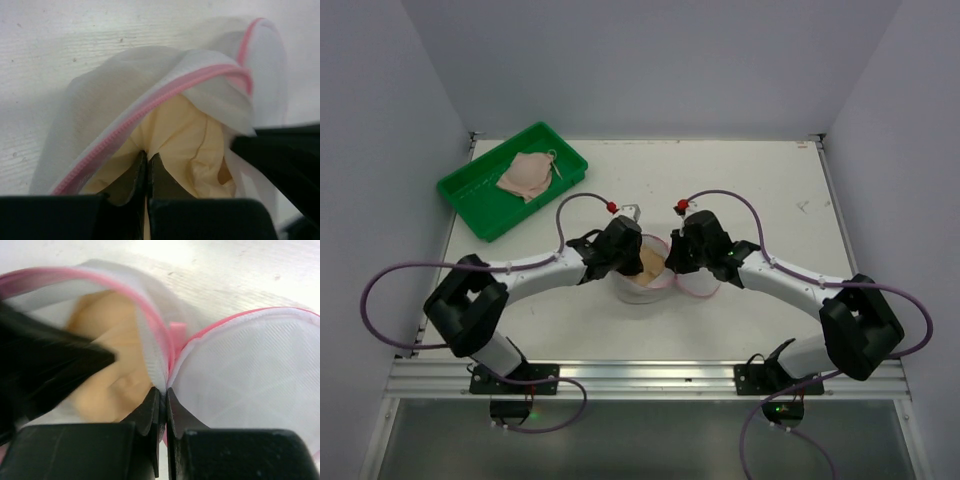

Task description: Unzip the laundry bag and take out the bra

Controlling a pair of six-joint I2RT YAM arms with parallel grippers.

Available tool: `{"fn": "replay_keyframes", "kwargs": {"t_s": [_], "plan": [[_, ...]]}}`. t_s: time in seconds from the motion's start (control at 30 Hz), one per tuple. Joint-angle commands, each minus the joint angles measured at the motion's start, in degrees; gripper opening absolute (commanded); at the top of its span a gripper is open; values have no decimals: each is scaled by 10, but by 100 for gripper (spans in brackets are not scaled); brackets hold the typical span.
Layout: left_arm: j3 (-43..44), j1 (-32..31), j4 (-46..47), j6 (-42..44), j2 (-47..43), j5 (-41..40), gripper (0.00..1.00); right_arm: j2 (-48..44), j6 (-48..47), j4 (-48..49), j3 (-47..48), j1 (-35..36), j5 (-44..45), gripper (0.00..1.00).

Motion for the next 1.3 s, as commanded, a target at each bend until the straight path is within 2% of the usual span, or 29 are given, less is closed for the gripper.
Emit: {"fn": "replay_keyframes", "kwargs": {"t_s": [0.0,0.1,0.23,0.3,0.4,0.57,0.7,0.8,0.83,1.03,1.1,1.27], "plan": [[7,-3,-2,84,-112,75,0,5,-23,-13,23,-7,83,0],[34,-3,-16,143,-155,152,0,16,-34,-27,28,-11,95,0],[24,16,14,173,-211,201,0,19,-35,-30,30,-10,90,0],[9,40,39,152,-242,230,0,17,-35,-28,29,-10,89,0],[-18,94,125,109,-263,281,0,16,-36,-27,27,-11,77,0],[23,139,201,65,-265,324,0,8,-35,-31,22,-9,71,0],[122,187,174,49,-270,291,0,10,-32,-34,15,-9,66,0],[211,255,130,64,-267,255,0,10,-27,-33,11,-10,66,0],[272,283,65,78,-261,235,0,10,-26,-33,10,-10,66,0],[432,381,-88,152,-194,106,0,10,-30,-35,12,-10,69,0],[448,410,-108,177,-166,52,0,6,-31,-41,13,-10,67,0],[449,525,-125,199,-108,14,0,-11,-30,-46,14,-10,50,0]]}}
